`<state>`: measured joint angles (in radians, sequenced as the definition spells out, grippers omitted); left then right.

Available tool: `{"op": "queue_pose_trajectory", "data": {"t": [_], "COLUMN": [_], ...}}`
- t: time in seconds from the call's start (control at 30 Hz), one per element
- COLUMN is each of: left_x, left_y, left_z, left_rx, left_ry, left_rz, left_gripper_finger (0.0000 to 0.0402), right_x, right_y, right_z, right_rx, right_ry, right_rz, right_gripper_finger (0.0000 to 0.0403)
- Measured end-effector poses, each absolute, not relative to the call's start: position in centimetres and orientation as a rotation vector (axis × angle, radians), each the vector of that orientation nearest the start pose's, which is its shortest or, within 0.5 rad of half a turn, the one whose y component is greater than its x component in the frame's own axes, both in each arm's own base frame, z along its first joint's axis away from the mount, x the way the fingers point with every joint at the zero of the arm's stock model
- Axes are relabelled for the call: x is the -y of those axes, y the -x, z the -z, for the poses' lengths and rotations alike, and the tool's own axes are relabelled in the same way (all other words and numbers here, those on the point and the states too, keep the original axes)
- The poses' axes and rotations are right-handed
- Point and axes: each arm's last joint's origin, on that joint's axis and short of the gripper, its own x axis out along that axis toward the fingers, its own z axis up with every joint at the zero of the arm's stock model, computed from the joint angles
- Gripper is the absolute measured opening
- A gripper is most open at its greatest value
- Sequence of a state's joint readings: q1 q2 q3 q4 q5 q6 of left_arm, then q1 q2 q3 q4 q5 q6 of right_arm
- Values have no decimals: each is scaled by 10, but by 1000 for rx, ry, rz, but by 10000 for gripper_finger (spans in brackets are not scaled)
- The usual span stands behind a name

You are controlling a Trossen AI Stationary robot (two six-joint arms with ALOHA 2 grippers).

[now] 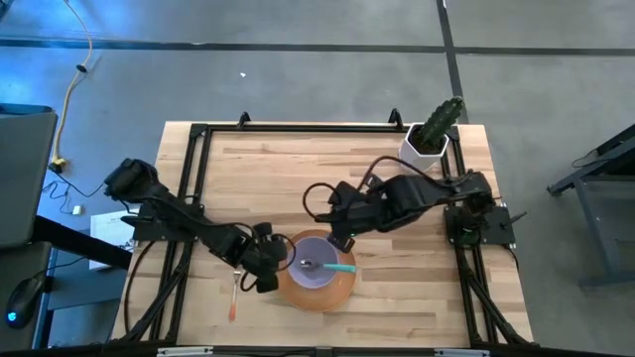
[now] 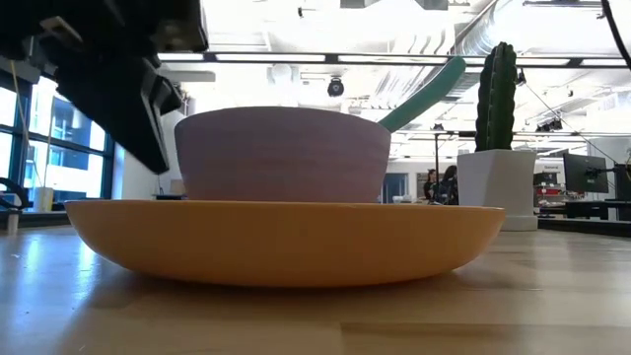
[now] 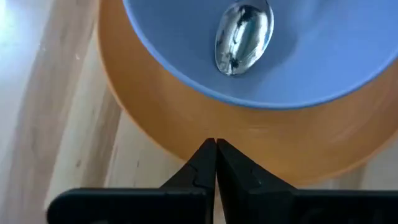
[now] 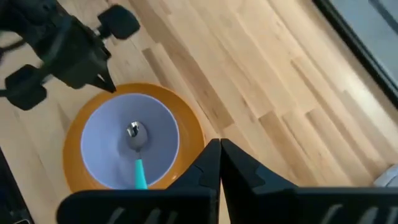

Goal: Set table place
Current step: Adjust the orange plate

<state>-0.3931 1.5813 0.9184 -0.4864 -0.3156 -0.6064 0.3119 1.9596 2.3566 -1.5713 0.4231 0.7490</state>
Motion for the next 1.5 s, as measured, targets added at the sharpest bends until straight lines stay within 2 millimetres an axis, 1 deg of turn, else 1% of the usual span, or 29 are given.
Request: {"op": "queue_pose_trajectory", "data": {"t": [0.13, 0.23, 0.33, 0.5, 0.6, 0.73, 0.87, 1.0, 1.17, 1.37, 1.5], "left_x": [106, 107, 112, 136, 152, 164, 172, 172, 164, 157, 148], "left_y": [-276, -275, -273, -262, -257, -254, -263, -268, -273, -285, -290], "left_z": [-173, -172, -173, -173, -169, -156, -141, -142, -142, -136, -132], "left_rx": [-1051, -1067, -1078, -1091, -1083, -1109, -1104, -1062, -1054, -1028, -1037], "left_ry": [167, 175, 171, 108, 51, 13, 24, 11, -4, 7, 19], "left_rz": [-225, -213, -179, -58, -7, 18, 75, 95, 93, 86, 49], "left_gripper_finger": [0, 0, 0, 0, 0, 0, 0, 0, 0, 0, 0], "right_x": [-104, -105, -104, -102, -98, -92, -88, -87, -86, -84, -84], "right_y": [-338, -338, -338, -337, -336, -335, -336, -336, -336, -331, -329], "right_z": [-417, -418, -418, -419, -421, -424, -424, -424, -425, -430, -432], "right_rx": [-947, -950, -957, -969, -969, -966, -968, -969, -968, -957, -954], "right_ry": [-197, -177, -153, -103, -86, -81, -64, -60, -60, -60, -66], "right_rz": [484, 471, 457, 430, 423, 427, 428, 428, 429, 421, 416], "right_gripper_finger": [0, 0, 0, 0, 0, 0, 0, 0, 0, 0, 0]}}
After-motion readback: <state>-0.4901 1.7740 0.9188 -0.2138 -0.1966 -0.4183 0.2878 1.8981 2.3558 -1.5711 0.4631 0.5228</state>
